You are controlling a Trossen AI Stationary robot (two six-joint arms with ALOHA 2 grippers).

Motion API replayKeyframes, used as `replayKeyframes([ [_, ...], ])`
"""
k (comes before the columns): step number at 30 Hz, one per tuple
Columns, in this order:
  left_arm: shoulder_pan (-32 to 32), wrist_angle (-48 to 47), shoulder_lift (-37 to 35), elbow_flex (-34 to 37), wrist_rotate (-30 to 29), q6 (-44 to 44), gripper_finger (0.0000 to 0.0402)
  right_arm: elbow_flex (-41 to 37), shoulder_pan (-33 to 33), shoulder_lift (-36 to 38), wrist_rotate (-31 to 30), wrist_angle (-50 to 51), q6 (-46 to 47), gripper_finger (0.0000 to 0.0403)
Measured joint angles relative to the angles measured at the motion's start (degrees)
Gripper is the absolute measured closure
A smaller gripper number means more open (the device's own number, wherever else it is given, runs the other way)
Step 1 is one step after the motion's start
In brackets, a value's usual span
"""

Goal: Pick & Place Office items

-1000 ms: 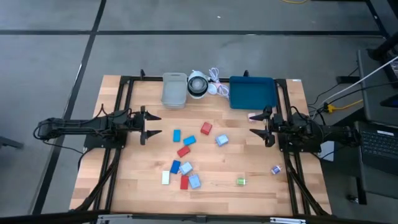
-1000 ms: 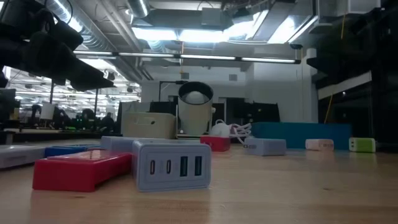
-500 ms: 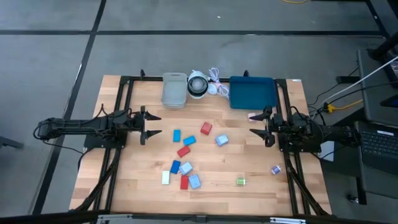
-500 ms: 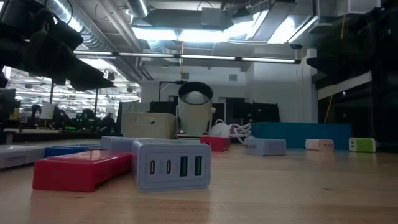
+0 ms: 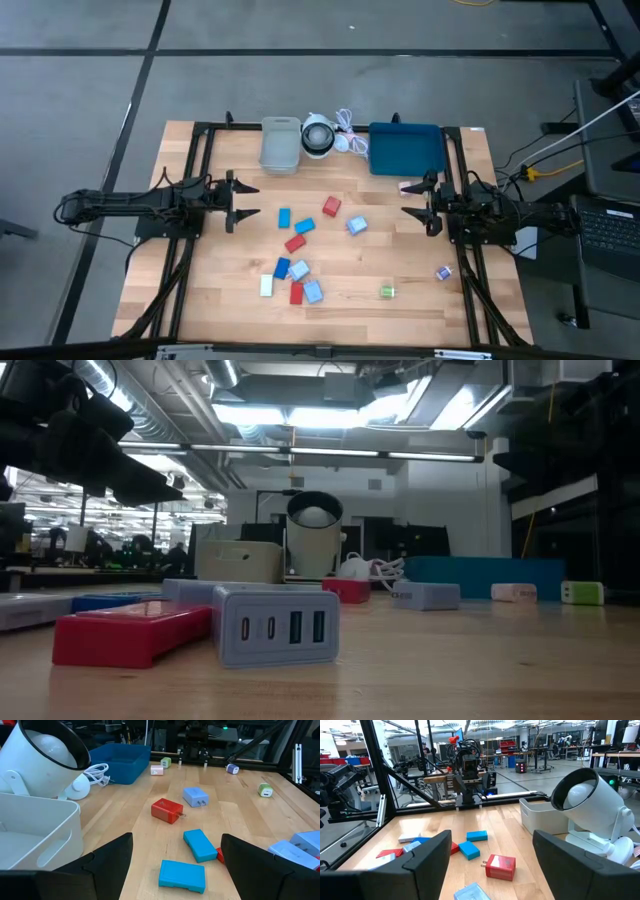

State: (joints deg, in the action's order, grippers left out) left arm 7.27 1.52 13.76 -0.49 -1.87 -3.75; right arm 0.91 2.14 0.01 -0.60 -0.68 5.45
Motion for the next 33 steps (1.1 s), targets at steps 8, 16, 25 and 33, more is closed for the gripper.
replayKeyframes([
  [8, 0.0, 0.0, 0.0, 0.0, 0.0, 0.0, 0.0103, 0.0, 0.0, 0.0, -0.3, -0.2, -1.3, 0.0117],
  [16, 0.0, 0.0, 0.0, 0.0, 0.0, 0.0, 0.0103, 0.0, 0.0, 0.0, -2.2, -1.6, 1.6, 0.0117],
  [25, 0.0, 0.0, 0.0, 0.0, 0.0, 0.0, 0.0104, 0.0, 0.0, 0.0, -17.7, -14.0, 11.5, 0.0117],
  [33, 0.0, 0.0, 0.0, 0.0, 0.0, 0.0, 0.0105, 0.0, 0.0, 0.0, -36.8, -14.3, 26.1, 0.0117],
])
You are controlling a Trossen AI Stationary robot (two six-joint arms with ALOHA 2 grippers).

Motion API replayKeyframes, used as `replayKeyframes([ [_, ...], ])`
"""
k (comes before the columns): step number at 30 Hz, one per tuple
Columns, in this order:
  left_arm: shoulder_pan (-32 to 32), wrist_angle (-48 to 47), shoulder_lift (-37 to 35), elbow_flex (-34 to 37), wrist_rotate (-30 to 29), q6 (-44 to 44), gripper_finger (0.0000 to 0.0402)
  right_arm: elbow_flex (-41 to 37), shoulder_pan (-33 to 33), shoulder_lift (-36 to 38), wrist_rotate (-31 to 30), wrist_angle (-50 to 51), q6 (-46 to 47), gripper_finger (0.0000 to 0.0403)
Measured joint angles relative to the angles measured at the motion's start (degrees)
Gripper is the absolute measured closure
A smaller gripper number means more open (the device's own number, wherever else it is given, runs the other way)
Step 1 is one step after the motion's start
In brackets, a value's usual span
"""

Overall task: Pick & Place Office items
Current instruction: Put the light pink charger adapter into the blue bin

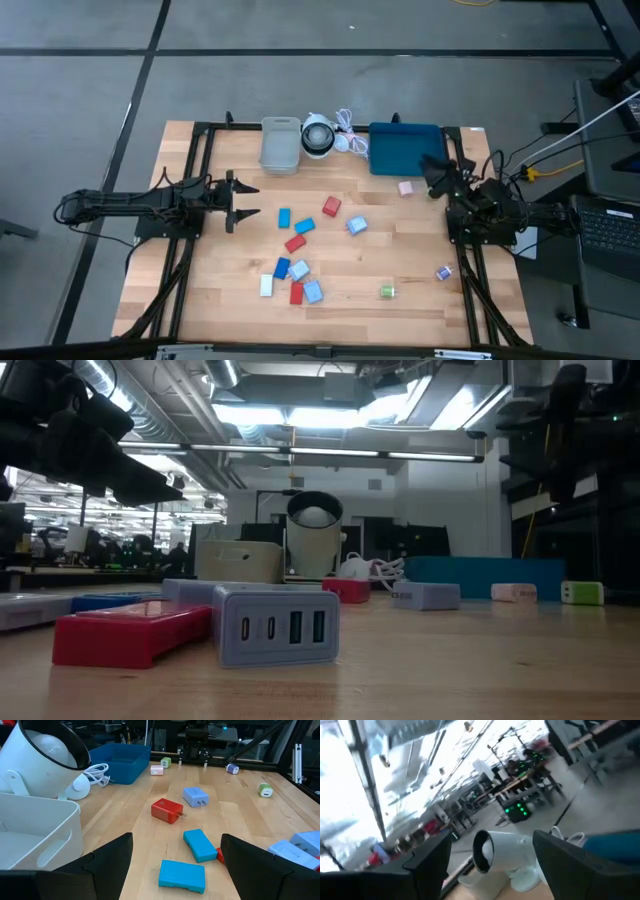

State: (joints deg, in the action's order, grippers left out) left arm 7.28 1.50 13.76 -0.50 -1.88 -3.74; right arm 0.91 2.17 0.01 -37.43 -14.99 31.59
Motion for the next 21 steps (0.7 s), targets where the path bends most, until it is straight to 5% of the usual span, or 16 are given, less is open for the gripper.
replayKeyframes([
  [8, 0.1, 1.5, 0.0, 0.0, -8.0, 18.8, 0.0104, 0.0, 0.0, 0.0, 4.4, -0.2, 30.6, 0.0117],
  [13, 0.1, 4.9, 0.0, 0.0, -11.6, 18.4, 0.0104, 0.0, 0.0, 0.0, 3.2, -2.5, 35.7, 0.0117],
  [21, 0.1, 15.7, 0.0, 0.0, -9.9, 3.5, 0.0105, 0.0, 0.0, -0.8, -3.8, -6.5, 37.0, 0.0117],
])
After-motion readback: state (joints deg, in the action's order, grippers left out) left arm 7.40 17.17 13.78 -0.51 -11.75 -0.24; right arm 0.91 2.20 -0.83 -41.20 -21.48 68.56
